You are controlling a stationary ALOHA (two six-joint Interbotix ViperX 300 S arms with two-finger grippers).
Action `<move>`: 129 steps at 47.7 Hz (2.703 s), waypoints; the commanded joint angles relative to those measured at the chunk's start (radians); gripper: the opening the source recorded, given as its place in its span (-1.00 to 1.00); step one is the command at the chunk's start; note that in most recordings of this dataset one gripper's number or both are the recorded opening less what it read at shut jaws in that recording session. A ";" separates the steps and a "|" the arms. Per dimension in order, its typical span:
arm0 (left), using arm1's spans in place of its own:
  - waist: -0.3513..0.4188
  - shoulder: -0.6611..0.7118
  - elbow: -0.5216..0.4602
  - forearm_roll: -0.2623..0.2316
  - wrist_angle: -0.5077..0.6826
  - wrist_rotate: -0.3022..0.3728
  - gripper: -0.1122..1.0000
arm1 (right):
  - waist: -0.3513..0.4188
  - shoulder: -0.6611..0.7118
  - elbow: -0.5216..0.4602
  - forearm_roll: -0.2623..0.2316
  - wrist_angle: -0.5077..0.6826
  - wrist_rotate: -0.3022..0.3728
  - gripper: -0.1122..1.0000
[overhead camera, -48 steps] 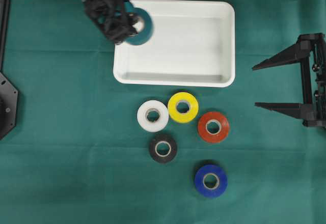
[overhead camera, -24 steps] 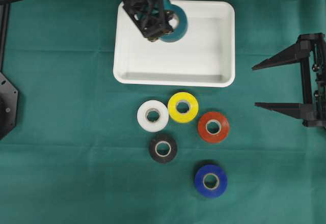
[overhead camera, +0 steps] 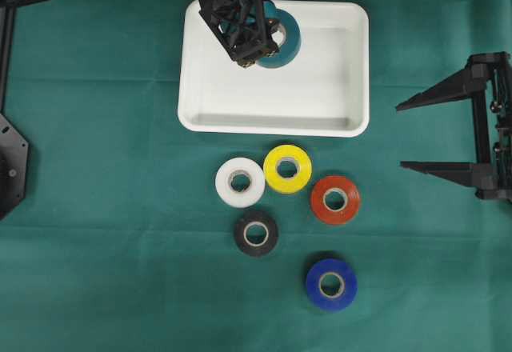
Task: Pick up the tape from a random location and place it into the white case.
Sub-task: 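Lower the teal roll onto the tray floor and open the left gripper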
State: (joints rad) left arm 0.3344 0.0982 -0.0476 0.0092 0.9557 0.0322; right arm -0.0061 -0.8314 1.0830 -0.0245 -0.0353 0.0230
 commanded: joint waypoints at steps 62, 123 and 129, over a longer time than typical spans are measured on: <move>-0.002 0.097 0.121 0.002 -0.235 0.000 -0.42 | -0.002 0.015 -0.028 -0.005 -0.006 0.002 0.84; 0.049 0.247 0.179 -0.006 -0.373 0.041 -0.41 | -0.002 0.037 -0.026 -0.008 -0.008 0.002 0.84; 0.049 0.247 0.178 -0.006 -0.374 0.041 -0.41 | 0.000 0.037 -0.028 -0.008 -0.009 0.002 0.84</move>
State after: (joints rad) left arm 0.3820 0.3682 0.1442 0.0061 0.5860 0.0736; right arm -0.0061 -0.7961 1.0830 -0.0307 -0.0353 0.0230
